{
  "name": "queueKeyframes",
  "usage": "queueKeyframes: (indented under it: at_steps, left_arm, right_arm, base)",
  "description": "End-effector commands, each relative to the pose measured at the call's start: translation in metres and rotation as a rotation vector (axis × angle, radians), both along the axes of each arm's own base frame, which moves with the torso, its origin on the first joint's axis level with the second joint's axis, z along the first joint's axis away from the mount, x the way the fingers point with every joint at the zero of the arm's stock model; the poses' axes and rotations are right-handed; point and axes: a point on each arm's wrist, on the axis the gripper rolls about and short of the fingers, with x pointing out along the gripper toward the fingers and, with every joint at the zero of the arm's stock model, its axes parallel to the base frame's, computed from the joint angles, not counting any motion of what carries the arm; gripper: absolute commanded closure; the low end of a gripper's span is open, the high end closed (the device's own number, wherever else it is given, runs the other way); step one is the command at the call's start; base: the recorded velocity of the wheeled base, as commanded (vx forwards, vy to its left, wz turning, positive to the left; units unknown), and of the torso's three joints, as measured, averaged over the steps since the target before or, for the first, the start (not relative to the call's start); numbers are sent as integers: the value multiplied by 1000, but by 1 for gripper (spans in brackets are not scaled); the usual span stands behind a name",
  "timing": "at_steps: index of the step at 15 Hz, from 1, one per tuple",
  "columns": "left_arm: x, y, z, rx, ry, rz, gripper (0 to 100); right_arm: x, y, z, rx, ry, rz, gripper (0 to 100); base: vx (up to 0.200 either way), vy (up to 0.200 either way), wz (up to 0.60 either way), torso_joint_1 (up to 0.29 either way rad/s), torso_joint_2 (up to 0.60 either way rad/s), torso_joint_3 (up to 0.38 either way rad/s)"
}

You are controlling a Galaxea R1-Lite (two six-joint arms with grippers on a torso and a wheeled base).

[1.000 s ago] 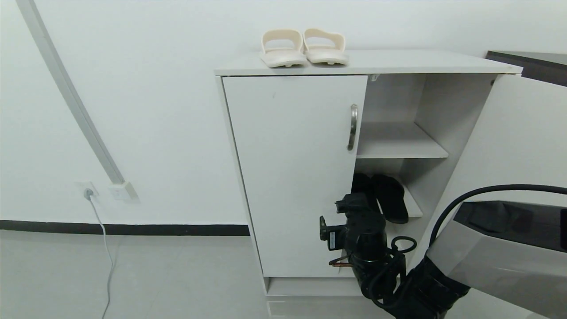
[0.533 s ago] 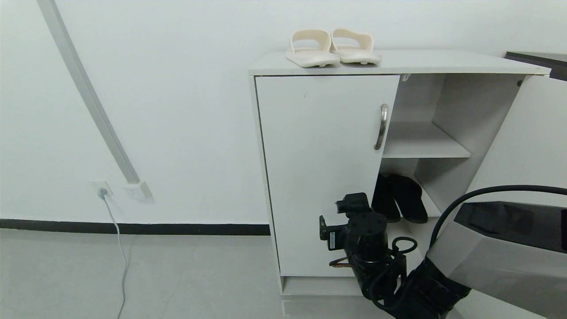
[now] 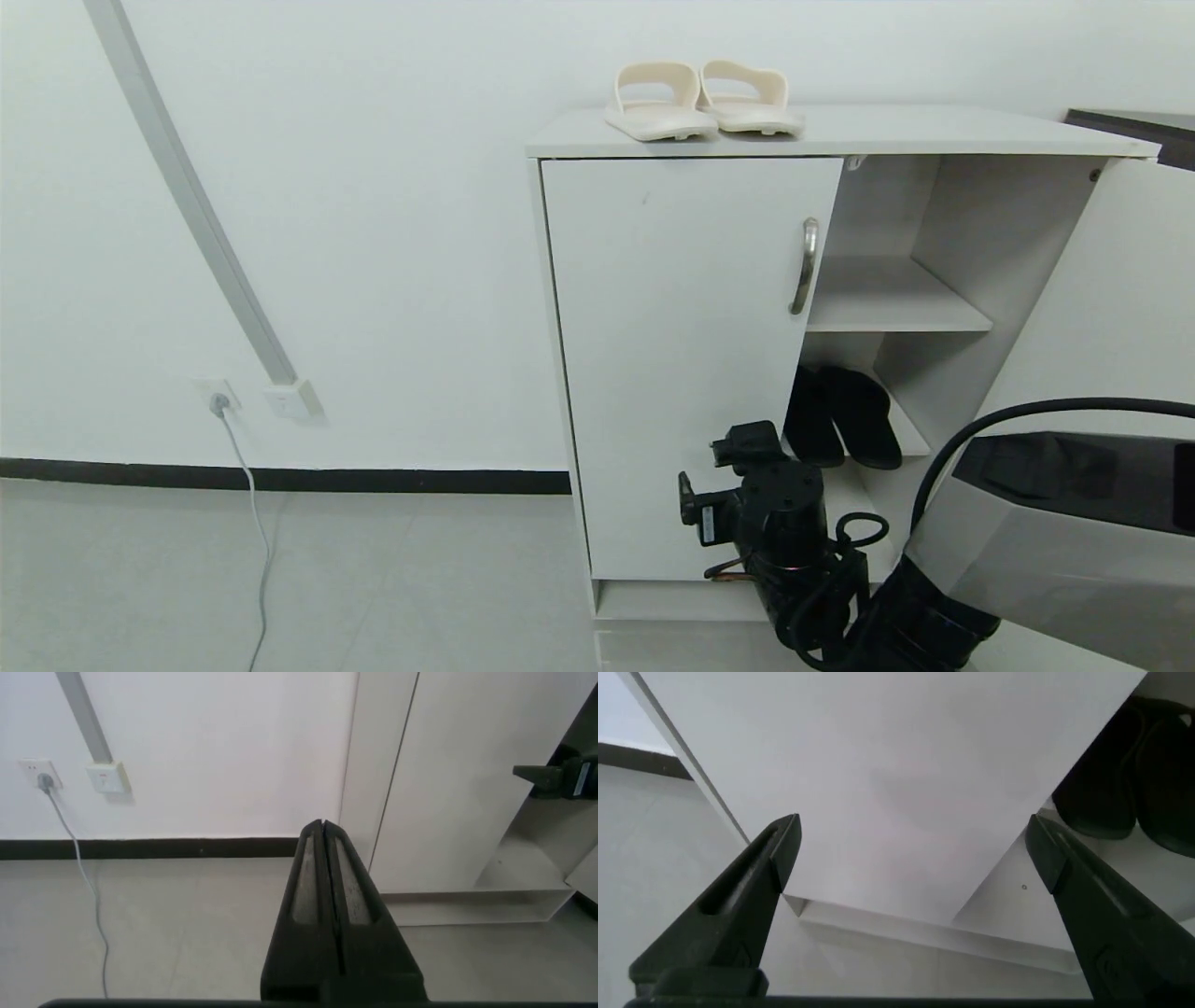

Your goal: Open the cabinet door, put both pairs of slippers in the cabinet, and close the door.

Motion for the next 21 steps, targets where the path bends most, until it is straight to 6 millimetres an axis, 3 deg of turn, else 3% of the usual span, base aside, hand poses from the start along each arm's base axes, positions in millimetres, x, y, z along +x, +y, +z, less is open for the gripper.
queueKeyframes:
  at_steps: [1,6,21]
  left_arm:
    - [0,0,0,0,1,1,100]
    - [0,0,0,0,1,-1,100]
    - [0,0,0,0,1,1,100]
  right_arm:
    - [0,0,-1,-3,1,3,0]
    - [0,0,-1,-2,0,5,0]
    - [0,1,-3,-9,7,8,0]
  base:
    - [0,0,0,0,0,0]
    - [0,0,0,1,-26,-37]
    - [0,0,0,110,-441,-328]
